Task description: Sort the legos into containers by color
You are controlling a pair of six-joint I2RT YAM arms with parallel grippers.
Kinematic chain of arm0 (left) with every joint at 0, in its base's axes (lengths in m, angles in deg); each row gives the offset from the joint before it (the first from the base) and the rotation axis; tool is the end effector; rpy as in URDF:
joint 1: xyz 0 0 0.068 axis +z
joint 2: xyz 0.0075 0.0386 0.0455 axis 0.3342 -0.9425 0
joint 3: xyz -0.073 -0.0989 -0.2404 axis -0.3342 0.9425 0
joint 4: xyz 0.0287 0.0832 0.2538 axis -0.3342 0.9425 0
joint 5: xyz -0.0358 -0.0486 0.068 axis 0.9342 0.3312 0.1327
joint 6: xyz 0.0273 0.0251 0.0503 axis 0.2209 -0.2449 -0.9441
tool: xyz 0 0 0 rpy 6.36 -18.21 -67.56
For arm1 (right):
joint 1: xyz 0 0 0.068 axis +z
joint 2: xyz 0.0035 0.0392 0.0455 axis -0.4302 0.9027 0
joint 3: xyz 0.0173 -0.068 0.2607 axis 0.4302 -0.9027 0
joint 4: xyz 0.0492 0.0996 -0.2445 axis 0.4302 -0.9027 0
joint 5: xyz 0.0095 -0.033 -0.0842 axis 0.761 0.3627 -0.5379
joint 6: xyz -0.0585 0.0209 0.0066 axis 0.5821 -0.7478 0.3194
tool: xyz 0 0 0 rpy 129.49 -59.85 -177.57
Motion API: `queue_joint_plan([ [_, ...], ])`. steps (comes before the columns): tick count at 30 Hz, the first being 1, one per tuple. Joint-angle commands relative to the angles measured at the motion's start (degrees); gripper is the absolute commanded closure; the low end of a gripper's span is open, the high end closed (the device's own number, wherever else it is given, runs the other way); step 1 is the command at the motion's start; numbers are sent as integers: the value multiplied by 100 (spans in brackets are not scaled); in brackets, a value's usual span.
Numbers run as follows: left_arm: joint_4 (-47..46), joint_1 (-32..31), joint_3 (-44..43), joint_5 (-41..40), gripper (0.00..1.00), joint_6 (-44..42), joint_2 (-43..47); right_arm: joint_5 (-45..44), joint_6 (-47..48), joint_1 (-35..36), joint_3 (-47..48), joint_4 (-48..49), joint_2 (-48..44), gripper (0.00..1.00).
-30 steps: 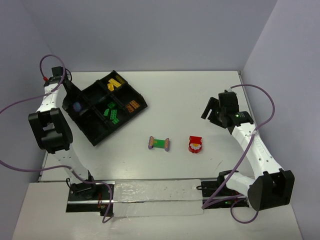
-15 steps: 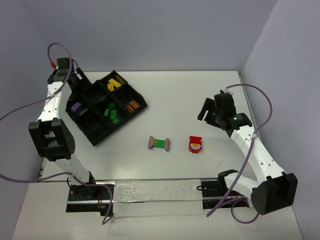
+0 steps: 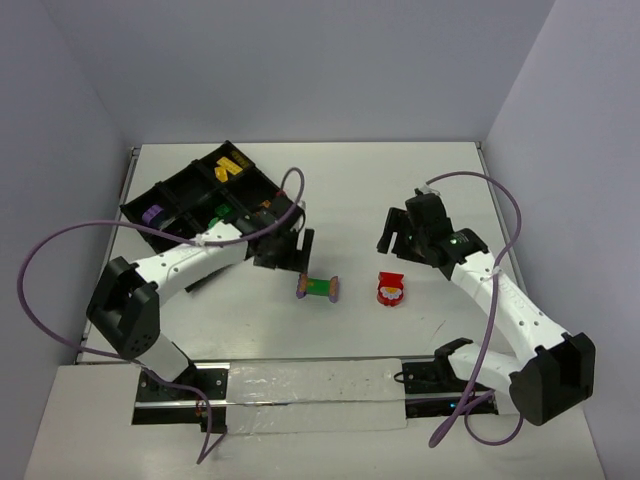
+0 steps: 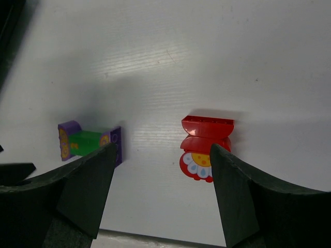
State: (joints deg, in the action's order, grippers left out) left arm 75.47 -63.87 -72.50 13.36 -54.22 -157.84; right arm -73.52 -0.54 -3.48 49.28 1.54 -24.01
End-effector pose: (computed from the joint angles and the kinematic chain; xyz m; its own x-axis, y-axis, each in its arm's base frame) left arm 0.2428 -0.2321 0.2321 -0.8919 0.1609 -0.4227 0.2530 0.9521 -0.1715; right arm 0.2266 0.0863 0.2697 -0.7462 0.2641 -0.6111 0.0982 0.9516 0.2913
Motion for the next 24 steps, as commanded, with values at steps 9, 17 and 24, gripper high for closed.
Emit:
queue_joint_plan([
  [9,-847,-1073,908,-393,16,370,-180,-44,-18,35,-229,-90,-300,20],
  [17,-1276,-1000,1110,-899,28,191,-281,543,-617,1180,-587,416,41,20],
  [24,-1654,-800,1400,-860,32,109,-372,732,-971,2163,-799,1110,818,23],
])
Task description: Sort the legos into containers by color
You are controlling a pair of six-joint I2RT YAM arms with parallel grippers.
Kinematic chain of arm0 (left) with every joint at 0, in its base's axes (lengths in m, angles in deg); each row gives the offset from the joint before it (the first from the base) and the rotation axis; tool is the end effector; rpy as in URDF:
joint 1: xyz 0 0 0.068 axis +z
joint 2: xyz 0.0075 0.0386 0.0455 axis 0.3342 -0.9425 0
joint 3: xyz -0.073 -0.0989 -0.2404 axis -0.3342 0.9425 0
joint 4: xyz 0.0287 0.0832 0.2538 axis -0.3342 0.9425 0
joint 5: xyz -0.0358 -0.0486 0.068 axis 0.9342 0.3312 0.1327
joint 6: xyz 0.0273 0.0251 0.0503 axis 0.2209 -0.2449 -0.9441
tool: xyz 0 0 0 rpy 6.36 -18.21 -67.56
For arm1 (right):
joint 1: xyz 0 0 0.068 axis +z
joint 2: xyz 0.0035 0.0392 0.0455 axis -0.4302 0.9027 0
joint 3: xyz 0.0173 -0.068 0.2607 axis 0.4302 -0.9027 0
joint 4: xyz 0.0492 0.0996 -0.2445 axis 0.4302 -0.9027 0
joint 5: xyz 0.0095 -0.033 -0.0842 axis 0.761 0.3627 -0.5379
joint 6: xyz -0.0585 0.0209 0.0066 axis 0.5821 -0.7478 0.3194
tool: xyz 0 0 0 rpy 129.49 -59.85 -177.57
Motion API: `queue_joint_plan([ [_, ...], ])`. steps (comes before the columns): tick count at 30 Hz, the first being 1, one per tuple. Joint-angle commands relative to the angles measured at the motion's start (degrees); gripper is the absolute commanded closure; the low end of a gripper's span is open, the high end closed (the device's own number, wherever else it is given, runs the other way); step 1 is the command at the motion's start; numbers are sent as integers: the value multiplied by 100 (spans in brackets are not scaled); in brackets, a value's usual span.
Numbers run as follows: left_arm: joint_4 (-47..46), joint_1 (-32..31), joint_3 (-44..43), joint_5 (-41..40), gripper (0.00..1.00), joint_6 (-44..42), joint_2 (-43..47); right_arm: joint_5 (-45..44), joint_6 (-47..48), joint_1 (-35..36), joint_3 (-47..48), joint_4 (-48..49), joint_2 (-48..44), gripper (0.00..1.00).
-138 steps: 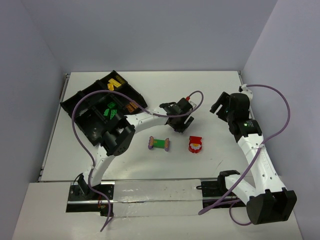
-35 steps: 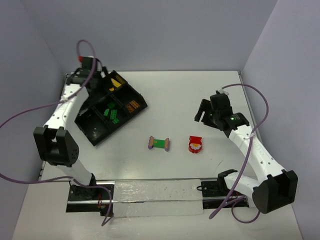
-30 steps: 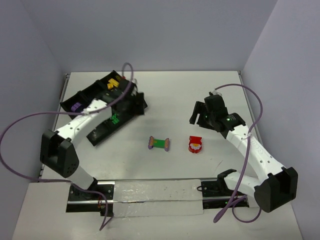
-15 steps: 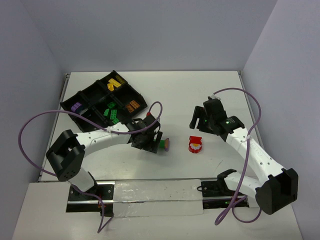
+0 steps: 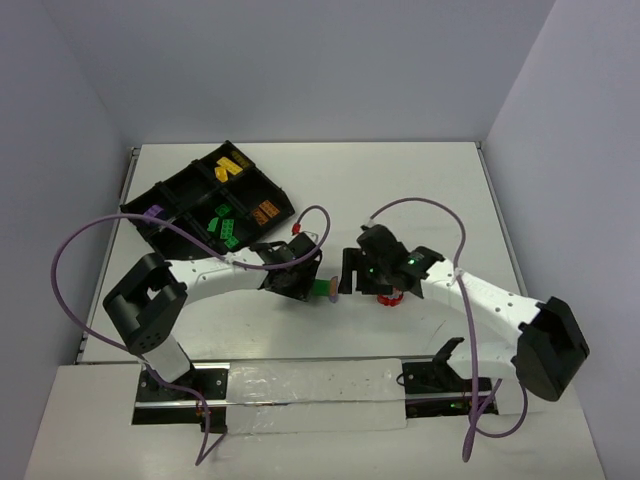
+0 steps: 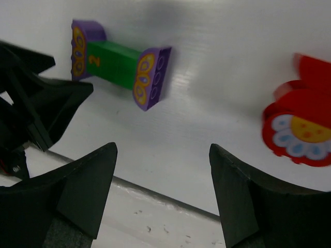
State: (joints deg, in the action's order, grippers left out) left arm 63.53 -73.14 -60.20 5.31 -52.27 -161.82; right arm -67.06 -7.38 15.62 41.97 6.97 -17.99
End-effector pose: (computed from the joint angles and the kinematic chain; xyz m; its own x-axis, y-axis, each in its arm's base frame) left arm 0.2013 -0.2558 0.1575 -0.8591 0.2789 -0.4291 0.3259 0.9446 -0.0385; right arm 0.1885 0.1651 0.2101 -0.8993 0.0442 -0.4350 -0.1289 0.9239 0.3603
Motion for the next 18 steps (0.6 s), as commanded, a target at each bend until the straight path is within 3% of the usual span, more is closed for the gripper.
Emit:
queue_joint_plan([
  [1,-550,187,200,45,32,-88,37,56,-307,329,-52,635,378,24],
  [10,-785,387,186,272,33,-224,-62,-477,-482,524,399,903,1527,26],
  [18,-863,387,117,492,34,-271,-121,-528,-738,810,384,1193,1852,28],
])
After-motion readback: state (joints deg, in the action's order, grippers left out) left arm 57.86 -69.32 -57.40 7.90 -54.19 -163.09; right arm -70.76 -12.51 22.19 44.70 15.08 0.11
